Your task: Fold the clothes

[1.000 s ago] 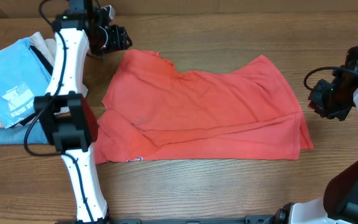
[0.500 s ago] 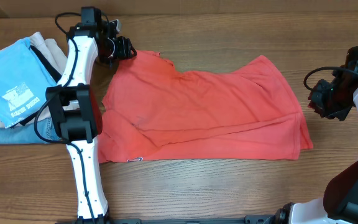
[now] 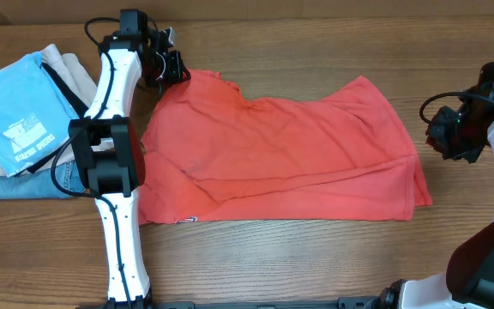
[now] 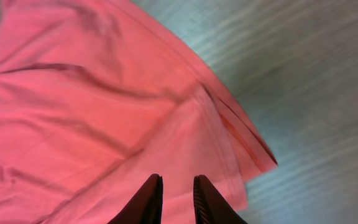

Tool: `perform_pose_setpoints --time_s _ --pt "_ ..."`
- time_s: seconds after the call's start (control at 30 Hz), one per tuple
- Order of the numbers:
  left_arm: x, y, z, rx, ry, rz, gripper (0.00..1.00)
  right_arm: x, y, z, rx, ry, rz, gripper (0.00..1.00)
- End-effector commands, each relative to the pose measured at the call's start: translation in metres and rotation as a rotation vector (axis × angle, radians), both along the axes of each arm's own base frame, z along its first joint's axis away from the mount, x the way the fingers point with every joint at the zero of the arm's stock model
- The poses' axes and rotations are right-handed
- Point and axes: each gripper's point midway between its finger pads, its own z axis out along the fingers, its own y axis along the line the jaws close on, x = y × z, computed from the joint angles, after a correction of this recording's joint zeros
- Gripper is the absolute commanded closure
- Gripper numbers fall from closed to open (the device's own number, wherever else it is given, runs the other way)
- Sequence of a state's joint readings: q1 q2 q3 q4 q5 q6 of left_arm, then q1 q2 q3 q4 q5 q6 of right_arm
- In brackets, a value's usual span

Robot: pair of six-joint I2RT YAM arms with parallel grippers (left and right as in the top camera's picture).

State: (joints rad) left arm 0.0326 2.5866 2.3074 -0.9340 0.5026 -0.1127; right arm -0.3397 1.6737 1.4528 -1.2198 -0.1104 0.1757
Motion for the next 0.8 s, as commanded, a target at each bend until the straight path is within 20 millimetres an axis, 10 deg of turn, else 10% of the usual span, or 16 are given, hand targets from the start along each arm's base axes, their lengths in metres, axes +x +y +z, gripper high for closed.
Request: perform_pose_setpoints --time_s 0.0,0.3,0.47,0.77 --pt "0.008 0.012 0.045 -0.042 -0.059 0.033 0.84 0.014 0.011 0.011 0.049 -0.085 0.094 0.8" --pt "-0.004 0.024 0.036 0.05 -0.003 0.039 0.83 0.023 0.01 0.014 0.045 -0.124 0.098 0.83" --pt "0.0 0.025 0.028 0.136 -0.021 0.034 0.57 0.022 0.01 0.014 0.047 -0.122 0.096 0.83" --pt "0.007 0.007 0.031 0.115 -0.065 -0.006 0.53 0.022 0.01 0.013 0.047 -0.12 0.095 0.83"
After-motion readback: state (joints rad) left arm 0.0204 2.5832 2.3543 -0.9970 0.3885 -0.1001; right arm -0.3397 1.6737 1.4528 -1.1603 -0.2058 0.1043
